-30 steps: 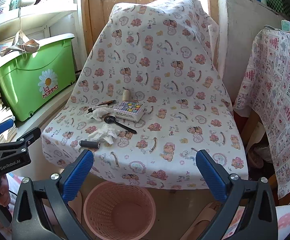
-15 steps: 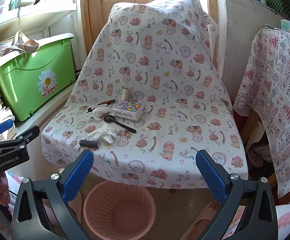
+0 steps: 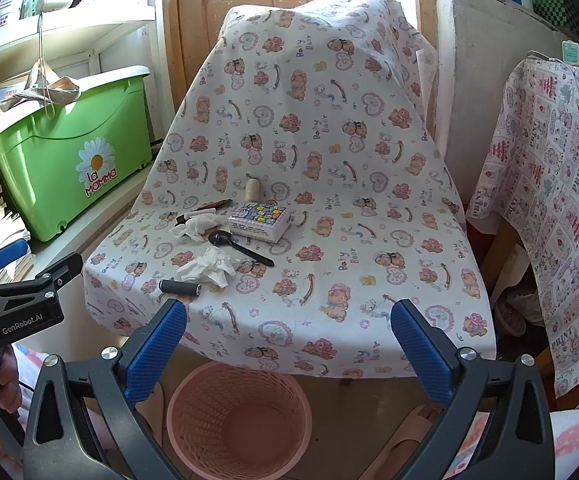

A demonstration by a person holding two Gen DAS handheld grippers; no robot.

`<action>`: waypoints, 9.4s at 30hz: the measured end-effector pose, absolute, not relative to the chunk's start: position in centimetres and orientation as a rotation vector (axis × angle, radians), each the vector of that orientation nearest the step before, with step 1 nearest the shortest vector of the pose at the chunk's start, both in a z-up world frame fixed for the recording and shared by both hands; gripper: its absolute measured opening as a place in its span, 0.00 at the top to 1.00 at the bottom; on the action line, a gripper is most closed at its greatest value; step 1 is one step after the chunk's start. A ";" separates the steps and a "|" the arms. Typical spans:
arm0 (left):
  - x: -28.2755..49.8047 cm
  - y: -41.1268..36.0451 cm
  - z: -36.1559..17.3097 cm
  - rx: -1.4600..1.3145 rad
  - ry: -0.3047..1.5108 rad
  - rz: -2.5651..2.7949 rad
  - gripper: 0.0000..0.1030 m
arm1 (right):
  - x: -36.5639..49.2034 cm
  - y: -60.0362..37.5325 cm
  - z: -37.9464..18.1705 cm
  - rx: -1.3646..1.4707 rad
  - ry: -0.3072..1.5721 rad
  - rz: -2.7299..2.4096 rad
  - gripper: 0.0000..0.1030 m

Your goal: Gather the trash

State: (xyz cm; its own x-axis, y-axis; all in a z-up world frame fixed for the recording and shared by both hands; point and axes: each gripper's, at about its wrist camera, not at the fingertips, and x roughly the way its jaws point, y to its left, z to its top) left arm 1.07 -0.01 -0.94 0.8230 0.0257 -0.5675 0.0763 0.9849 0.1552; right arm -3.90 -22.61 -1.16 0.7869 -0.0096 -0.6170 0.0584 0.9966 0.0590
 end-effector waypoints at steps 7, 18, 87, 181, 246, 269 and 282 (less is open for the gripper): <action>1.2 0.0 -1.1 0.169 0.617 -0.026 0.01 | -3.9 -22.6 -1.1 0.075 0.664 -0.034 0.00; 1.5 0.3 -1.2 0.163 0.624 -0.017 0.01 | -3.9 -22.6 -1.0 0.079 0.647 -0.031 0.00; 5.6 -4.4 -5.3 0.113 0.777 -0.330 0.32 | 0.3 -23.2 -3.9 0.140 0.839 0.022 0.33; 5.9 -4.3 -11.9 0.091 1.191 -0.316 0.92 | 0.5 -19.4 -9.7 0.238 1.145 0.242 0.98; 5.8 -3.3 -11.8 0.159 1.113 -0.148 0.39 | 3.3 -20.6 -17.8 0.148 1.122 0.070 0.74; 9.8 -4.2 2.9 0.249 0.625 -0.127 0.01 | 5.3 -25.6 4.5 0.046 0.535 0.014 0.03; 16.1 -2.6 -3.8 0.056 0.872 -0.123 0.01 | 11.0 -27.9 -0.3 0.044 0.609 -0.081 0.00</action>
